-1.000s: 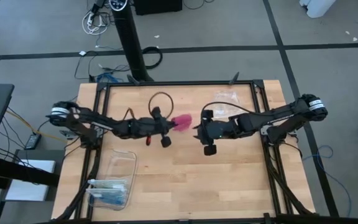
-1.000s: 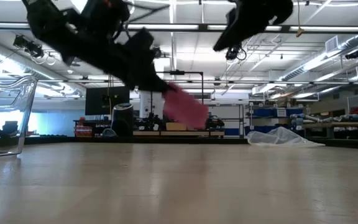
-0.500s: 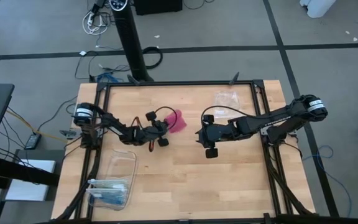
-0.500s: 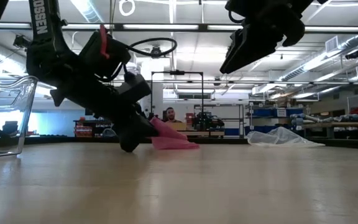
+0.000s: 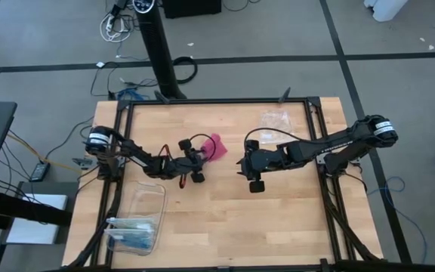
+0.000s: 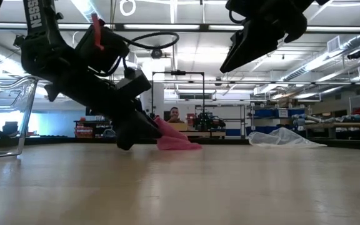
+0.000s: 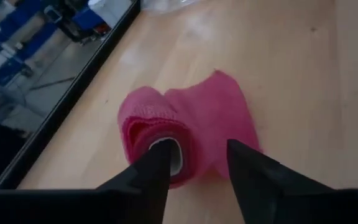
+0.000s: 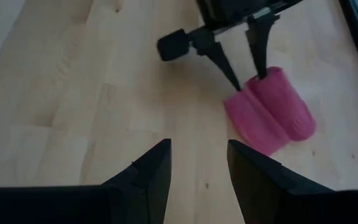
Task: Roll bandage
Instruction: Roll the pink bandage
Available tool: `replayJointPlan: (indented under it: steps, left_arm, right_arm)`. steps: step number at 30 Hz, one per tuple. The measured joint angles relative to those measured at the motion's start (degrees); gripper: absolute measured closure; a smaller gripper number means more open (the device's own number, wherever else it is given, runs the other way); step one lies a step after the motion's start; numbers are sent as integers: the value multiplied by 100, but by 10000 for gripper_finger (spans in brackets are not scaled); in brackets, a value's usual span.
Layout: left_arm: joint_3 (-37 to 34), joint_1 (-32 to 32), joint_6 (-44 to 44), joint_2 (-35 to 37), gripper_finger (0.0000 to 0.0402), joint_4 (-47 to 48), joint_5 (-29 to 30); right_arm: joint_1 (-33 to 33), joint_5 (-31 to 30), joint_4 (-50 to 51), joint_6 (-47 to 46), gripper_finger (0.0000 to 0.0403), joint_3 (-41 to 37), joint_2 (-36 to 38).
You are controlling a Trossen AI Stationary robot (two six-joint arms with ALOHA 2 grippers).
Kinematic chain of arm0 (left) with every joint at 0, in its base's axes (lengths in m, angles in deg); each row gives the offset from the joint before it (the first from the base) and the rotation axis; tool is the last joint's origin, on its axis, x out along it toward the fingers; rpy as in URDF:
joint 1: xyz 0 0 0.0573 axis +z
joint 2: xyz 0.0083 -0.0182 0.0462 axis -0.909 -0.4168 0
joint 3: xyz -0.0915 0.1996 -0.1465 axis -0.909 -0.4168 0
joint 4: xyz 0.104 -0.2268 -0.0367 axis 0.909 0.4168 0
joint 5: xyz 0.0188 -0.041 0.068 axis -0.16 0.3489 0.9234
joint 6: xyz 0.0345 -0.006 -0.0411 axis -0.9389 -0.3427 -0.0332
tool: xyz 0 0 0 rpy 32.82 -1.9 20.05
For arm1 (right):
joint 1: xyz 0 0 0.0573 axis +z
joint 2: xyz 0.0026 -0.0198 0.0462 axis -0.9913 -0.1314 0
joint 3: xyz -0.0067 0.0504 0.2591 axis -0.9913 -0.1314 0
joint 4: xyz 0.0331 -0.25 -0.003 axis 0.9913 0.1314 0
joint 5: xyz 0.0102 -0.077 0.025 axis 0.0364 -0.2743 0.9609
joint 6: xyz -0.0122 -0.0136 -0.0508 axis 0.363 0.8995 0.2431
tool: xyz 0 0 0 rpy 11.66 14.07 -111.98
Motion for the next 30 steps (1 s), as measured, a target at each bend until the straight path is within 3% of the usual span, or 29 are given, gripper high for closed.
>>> replayJointPlan:
  steps: [14, 19, 24, 30]
  left_arm:
    - [4, -450, 1334, 438, 225, 982, 11]
    - [0, -673, 1924, 1038, 225, 1446, 14]
    - [-5, -695, 2305, 1761, 238, 1525, -221]
    - [-249, -260, 2425, 2219, 284, 1330, -889]
  right_arm:
    - [-340, 536, -78, -490, 248, 0, 0]
    - [-816, 786, -1312, -656, 261, -422, -1]
    - [-1337, 1111, -3002, -794, 315, -859, -481]
    - [-1606, 1054, -4179, -770, 396, -572, -1716]
